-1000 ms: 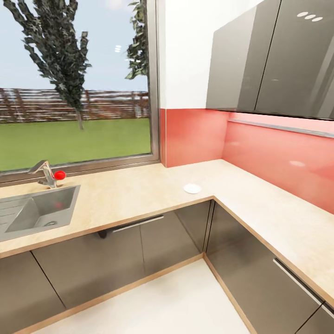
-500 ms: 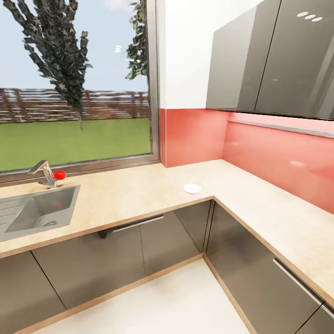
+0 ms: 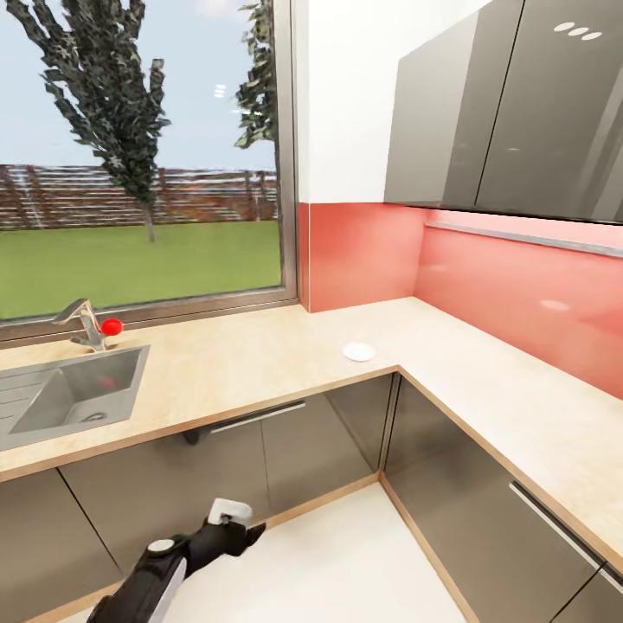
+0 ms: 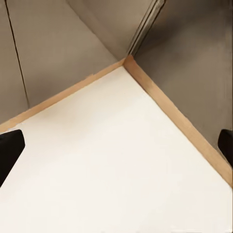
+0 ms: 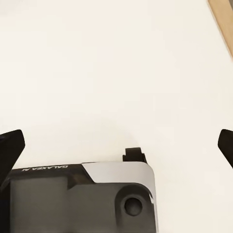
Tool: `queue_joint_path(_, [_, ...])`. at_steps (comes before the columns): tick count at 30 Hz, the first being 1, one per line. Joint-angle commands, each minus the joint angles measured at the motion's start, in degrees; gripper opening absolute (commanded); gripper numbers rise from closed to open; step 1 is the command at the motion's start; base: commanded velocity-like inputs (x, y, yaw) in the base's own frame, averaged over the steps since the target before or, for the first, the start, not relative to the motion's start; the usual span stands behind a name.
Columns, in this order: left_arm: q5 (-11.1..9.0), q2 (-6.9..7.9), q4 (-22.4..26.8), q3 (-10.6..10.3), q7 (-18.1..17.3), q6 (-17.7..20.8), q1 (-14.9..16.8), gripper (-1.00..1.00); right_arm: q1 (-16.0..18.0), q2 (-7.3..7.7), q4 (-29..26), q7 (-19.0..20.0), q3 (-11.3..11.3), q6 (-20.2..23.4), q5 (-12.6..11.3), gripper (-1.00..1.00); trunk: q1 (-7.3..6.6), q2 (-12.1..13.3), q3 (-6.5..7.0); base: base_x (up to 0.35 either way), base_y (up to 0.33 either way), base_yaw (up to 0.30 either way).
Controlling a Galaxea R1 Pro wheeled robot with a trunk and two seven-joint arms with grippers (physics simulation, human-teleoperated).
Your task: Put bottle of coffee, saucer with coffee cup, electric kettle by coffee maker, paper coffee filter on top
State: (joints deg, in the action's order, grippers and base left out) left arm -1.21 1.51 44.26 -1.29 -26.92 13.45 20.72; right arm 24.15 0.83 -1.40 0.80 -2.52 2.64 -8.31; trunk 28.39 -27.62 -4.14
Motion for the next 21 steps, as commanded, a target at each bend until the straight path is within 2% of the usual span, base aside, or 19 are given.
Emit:
queue_joint_path(1, [0.0, -0.26, 0.3, -0.2, -0.5, 1.3, 1.2, 1.00, 0.0, 0.00, -0.1, 0.1, -0.3, 0.3, -0.6, 1.00, 0.02, -0.1, -0.14, 0.000, 0.000, 0.000])
queue_joint_path(11, [-0.1, -6.42, 1.1, -0.4, -8.8, 16.0, 16.3, 1.00, -0.3, -0.20, -0.1, 0.1, -0.3, 0.3, -0.6, 1.00, 0.02, -0.1, -0.14, 0.000, 0.000, 0.000])
queue_joint_path(12, [-0.2, -8.17, 1.2, -0.4, -11.9, 21.5, 21.8, 1.00, -0.4, -0.43, -0.1, 0.1, -0.3, 0.3, -0.6, 1.00, 0.02, -0.1, -0.14, 0.000, 0.000, 0.000])
queue_joint_path(15, [-0.3, -8.61, 1.1, -0.3, -13.4, 25.6, 26.4, 1.00, -0.4, -0.60, -0.1, 0.2, -0.3, 0.3, -0.7, 1.00, 0.02, -0.1, -0.14, 0.000, 0.000, 0.000])
queue_joint_path(17, [-0.2, -8.52, 1.0, -0.2, -13.8, 28.3, 30.9, 1.00, -0.4, -0.67, -0.3, 0.3, -0.3, 0.3, -0.8, 1.00, 0.02, -0.1, -0.14, 0.000, 0.000, 0.000])
queue_joint_path(18, [0.0, -8.37, 0.8, -0.2, -13.6, 30.2, 34.6, 1.00, -0.4, -0.79, -0.6, 0.7, -0.4, 0.3, -0.8, 1.00, 0.02, -0.1, -0.14, 0.000, 0.000, 0.000])
queue_joint_path(19, [0.1, -8.14, 0.6, -0.1, -13.2, 33.0, 38.4, 1.00, -0.4, -1.41, -1.5, 2.5, -0.7, 0.3, -0.8, 1.00, 0.02, -0.1, -0.14, 0.000, 0.000, 0.000])
queue_joint_path(21, [0.2, -7.57, 0.4, 0.1, -12.5, 36.9, 42.2, 1.00, -0.4, -2.43, -4.6, 7.0, -2.2, 0.3, -0.3, 1.00, 0.02, -0.1, -0.14, 0.000, 0.000, 0.000])
